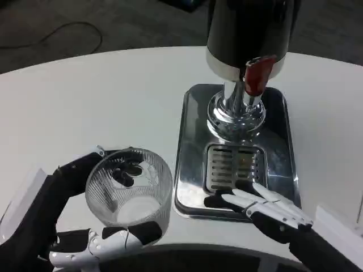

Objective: Grasp the cup under the faucet to collect the drink, then remove the cup.

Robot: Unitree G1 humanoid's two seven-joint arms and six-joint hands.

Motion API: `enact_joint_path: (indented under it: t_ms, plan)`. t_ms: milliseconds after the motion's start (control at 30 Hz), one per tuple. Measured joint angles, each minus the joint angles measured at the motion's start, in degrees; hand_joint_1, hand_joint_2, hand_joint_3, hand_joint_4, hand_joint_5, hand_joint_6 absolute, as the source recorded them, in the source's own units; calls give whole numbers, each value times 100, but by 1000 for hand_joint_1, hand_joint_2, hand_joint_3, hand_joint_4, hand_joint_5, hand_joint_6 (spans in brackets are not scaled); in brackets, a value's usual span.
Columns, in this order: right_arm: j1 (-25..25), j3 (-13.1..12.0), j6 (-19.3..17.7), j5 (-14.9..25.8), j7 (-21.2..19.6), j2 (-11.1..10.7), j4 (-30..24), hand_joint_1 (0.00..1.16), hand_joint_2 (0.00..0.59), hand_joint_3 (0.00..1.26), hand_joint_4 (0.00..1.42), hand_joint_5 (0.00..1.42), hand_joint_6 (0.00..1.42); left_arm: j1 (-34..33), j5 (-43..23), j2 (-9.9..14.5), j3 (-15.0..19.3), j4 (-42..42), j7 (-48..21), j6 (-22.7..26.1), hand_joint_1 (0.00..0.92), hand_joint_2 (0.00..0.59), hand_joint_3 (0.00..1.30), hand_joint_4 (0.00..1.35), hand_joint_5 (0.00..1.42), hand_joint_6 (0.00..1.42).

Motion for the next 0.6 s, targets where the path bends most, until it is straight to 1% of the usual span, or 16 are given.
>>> enact_joint_path:
  t_ms: [167,333,533,567,600]
  plan:
    - [-4,32,0,-19,0,12,0,591,426,165,94,0,0,-70,8,1,105,118,6,-38,619,174,746,887,1092,938]
    - [7,33,0,-21,0,21,0,593,425,165,94,0,0,-349,39,27,219,409,64,-78,619,175,746,887,1092,938]
    - [62,22,-4,-22,-5,46,-15,595,425,165,94,0,0,-1018,49,105,293,1235,125,-110,623,179,746,887,1092,938]
    - [104,-15,-5,-20,-5,52,-46,595,425,165,94,0,0,-1226,101,115,293,1491,174,-105,624,179,746,887,1092,938]
    - [125,-30,-6,-20,-5,55,-65,595,425,165,94,0,0,-1281,153,120,294,1562,206,-104,625,179,746,887,1092,938]
